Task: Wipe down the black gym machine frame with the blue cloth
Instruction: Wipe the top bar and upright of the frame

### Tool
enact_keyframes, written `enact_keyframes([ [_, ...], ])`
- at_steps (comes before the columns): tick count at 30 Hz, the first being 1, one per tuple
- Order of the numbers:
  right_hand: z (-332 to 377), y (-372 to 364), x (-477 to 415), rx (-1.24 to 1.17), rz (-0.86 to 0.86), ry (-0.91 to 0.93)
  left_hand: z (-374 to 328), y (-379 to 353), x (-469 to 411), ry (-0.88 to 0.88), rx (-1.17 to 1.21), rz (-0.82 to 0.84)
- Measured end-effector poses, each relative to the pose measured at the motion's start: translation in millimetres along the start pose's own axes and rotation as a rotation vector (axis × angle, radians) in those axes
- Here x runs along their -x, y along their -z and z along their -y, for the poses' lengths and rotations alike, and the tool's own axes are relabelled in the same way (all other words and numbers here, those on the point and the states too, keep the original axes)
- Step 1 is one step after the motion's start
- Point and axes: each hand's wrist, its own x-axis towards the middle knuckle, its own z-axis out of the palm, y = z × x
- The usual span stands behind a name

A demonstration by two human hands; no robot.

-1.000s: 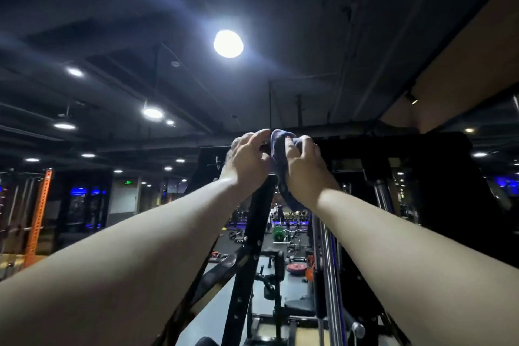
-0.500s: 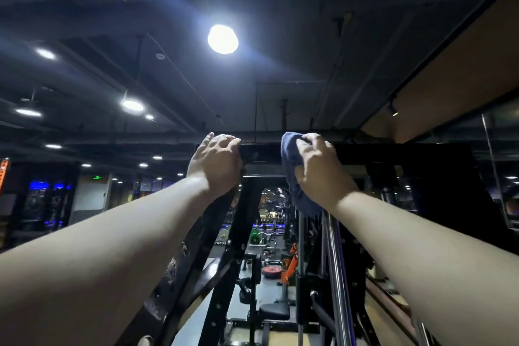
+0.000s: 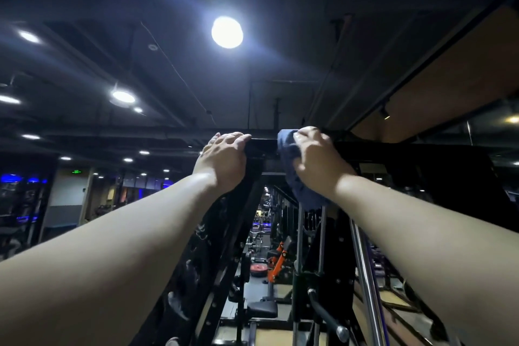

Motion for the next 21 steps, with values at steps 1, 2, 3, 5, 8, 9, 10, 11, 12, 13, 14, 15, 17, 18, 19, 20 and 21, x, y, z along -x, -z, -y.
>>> enact_keyframes([
  [1,-8.7,2.9,1.4,0.014,-0.052,-0.039,1.8,-0.1,0.9,-0.005,0.007,-0.005],
  [2,-14.9,3.4,3.3,0.014,-0.109,-0.093,2.5,0.9,1.0,-0.004,0.018,-0.011],
  [3,-16.7,2.5,5.1,0.003,-0.153,-0.150,2.3,2.0,0.1,0.000,0.031,-0.016],
  [5,-10.2,-3.1,4.7,-0.023,-0.183,-0.231,0.2,3.4,-2.8,0.013,0.054,-0.021],
  [8,11.7,-10.6,-2.5,-0.022,-0.119,-0.185,-1.7,2.8,-4.6,0.024,0.052,-0.025],
  [9,17.6,-11.1,-4.2,-0.028,-0.078,-0.144,-1.9,2.1,-4.6,0.028,0.054,-0.026],
  [10,18.8,-13.0,-6.8,-0.032,-0.031,-0.103,-2.2,1.8,-4.8,0.032,0.057,-0.025],
  [11,16.1,-15.2,-8.6,-0.030,0.013,-0.062,-2.8,1.9,-4.2,0.035,0.060,-0.021],
  [12,10.0,-15.9,-9.1,-0.017,0.049,-0.032,-3.7,2.2,-3.0,0.036,0.067,-0.015],
  [13,2.8,-14.2,-7.6,-0.023,0.062,-0.021,-4.6,2.7,-1.6,0.035,0.077,-0.007],
  [14,-7.1,-12.8,-5.7,-0.009,0.053,-0.023,-4.8,3.7,0.1,0.032,0.086,0.005],
  [15,-17.4,-10.2,-2.6,-0.002,0.038,-0.023,-4.3,4.4,1.4,0.027,0.091,0.018],
  [17,-32.5,-1.2,5.5,0.002,-0.008,-0.065,0.2,3.1,1.0,0.016,0.087,0.037],
  [18,-37.1,3.1,9.0,-0.001,-0.046,-0.089,2.8,2.5,-1.3,0.021,0.087,0.046],
  [19,-39.3,7.6,12.3,0.003,-0.061,-0.120,4.1,2.3,-3.5,0.029,0.090,0.056],
  [20,-39.6,9.8,14.0,-0.006,-0.067,-0.163,3.3,2.5,-5.3,0.042,0.093,0.071],
  [21,-36.2,11.7,14.9,-0.011,-0.069,-0.205,1.1,3.7,-7.3,0.051,0.095,0.091],
])
